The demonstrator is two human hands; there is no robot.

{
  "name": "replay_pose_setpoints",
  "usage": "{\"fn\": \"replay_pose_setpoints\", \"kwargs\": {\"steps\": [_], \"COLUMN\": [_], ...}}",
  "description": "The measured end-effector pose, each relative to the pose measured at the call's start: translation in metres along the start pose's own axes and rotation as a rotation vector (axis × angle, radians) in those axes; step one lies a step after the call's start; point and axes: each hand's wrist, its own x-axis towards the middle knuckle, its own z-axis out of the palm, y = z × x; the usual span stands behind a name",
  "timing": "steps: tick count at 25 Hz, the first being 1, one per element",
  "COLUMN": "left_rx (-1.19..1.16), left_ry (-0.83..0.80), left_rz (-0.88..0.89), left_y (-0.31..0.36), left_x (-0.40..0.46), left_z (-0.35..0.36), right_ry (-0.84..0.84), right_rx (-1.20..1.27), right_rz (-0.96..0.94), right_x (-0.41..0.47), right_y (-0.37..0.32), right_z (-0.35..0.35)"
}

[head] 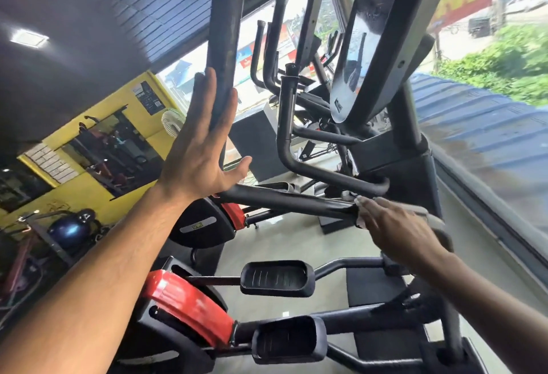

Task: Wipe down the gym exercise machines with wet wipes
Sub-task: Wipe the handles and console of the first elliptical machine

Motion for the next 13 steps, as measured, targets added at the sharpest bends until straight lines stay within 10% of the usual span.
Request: {"fn": "replay_pose_setpoints", "kwargs": {"steps": [7, 13], "left_rx": [-0.1, -0.225], "left_ry": [0.066, 0.1], "left_rz": [0.009, 0.036], "left_y": [-0.001, 0.004], "left_x": [-0.005, -0.006], "left_z": [0.006, 0.007], "right_ry": [0.35, 0.603], "right_rx": [0.289, 0.628], "right_rz": [0.251, 0.086], "right_x": [-0.01, 0.015], "right_y": [-0.042, -0.163], "right_z": [0.044, 0.058]}}
